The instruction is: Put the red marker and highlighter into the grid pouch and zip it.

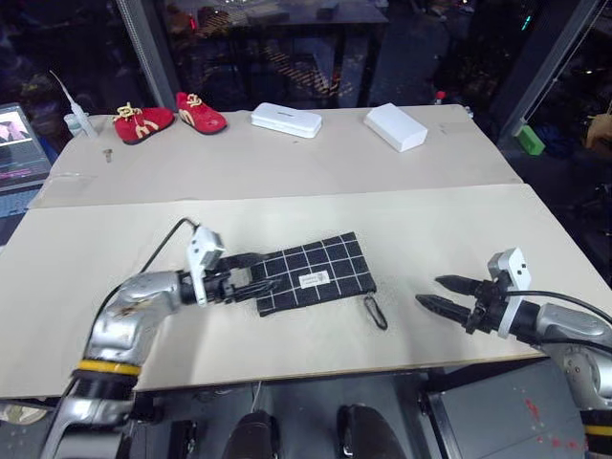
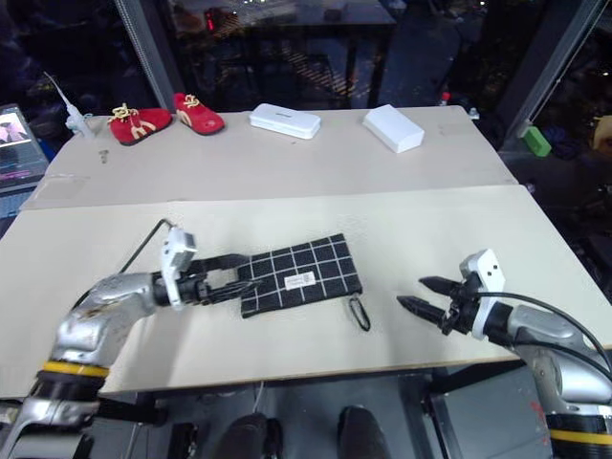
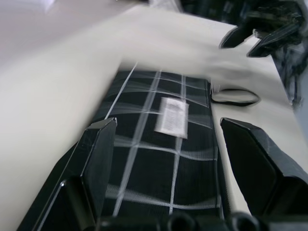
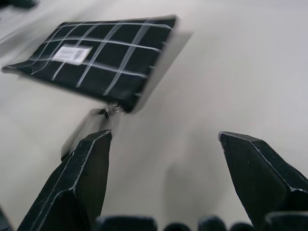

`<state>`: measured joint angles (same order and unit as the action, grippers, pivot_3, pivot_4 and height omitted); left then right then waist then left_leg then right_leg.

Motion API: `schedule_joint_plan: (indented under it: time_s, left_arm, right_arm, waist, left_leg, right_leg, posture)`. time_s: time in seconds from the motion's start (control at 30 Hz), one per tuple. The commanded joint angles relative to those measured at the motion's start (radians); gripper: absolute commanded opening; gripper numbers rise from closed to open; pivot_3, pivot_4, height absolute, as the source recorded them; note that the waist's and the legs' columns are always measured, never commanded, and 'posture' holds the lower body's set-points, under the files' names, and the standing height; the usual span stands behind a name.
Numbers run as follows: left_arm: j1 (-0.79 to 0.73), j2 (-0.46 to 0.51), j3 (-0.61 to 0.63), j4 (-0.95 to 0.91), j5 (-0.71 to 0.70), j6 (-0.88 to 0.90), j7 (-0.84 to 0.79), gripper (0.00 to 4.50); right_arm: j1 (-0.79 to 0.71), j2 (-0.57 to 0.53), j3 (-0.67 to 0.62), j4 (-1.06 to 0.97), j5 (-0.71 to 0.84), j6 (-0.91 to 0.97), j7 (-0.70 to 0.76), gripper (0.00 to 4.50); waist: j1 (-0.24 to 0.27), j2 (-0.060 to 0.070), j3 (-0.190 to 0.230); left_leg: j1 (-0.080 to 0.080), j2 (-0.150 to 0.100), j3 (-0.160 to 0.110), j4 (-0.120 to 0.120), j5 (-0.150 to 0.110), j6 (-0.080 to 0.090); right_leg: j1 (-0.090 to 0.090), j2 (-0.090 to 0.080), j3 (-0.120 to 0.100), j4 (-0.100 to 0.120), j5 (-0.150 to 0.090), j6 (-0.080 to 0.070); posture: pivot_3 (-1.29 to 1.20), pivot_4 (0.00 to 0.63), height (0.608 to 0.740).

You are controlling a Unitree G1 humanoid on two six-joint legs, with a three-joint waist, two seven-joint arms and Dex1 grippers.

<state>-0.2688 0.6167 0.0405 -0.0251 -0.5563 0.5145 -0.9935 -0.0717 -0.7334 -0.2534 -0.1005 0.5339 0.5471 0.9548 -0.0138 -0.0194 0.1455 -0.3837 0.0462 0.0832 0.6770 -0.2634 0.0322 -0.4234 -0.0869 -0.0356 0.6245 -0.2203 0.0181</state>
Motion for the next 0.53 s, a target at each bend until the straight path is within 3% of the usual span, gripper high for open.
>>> schedule_joint_plan:
  time_s: [0.03, 0.23, 0.53]
  left_arm:
    - [0.057, 0.008, 0.152, -0.123, -0.088, 0.114, 0.134, 3.73]
    - [0.124, 0.022, 0.312, -0.115, -0.128, 0.150, 0.214, 3.73]
    - [0.223, -0.012, 0.399, -0.090, -0.135, 0.115, 0.249, 3.73]
  right_arm:
    - [-0.044, -0.009, -0.033, 0.043, 0.011, -0.050, 0.024, 3.92]
    - [-0.086, -0.019, -0.050, 0.107, 0.011, -0.074, 0.039, 3.92]
    - [-0.138, -0.011, -0.017, 0.201, -0.024, -0.105, 0.047, 3.92]
  waist:
    - [0.001, 0.000, 0.000]
    - [0.011, 0.000, 0.000]
    - [0.013, 0.000, 0.000]
  left_leg:
    - [0.000, 0.000, 0.000, 0.000, 0.000, 0.000]
    - [0.000, -0.001, 0.001, 0.000, 0.000, 0.000]
    - [0.000, -0.002, 0.002, 0.000, 0.000, 0.000]
  right_leg:
    - [0.000, 0.000, 0.000, 0.000, 0.000, 0.000]
    - [0.000, -0.001, 0.000, 0.000, 0.003, -0.006]
    - [0.000, -0.002, 0.000, -0.001, 0.003, -0.007]
  posture:
    - [0.00, 0.150, 0.740]
    - [0.00, 0.150, 0.740]
    - [0.00, 0.150, 0.740]
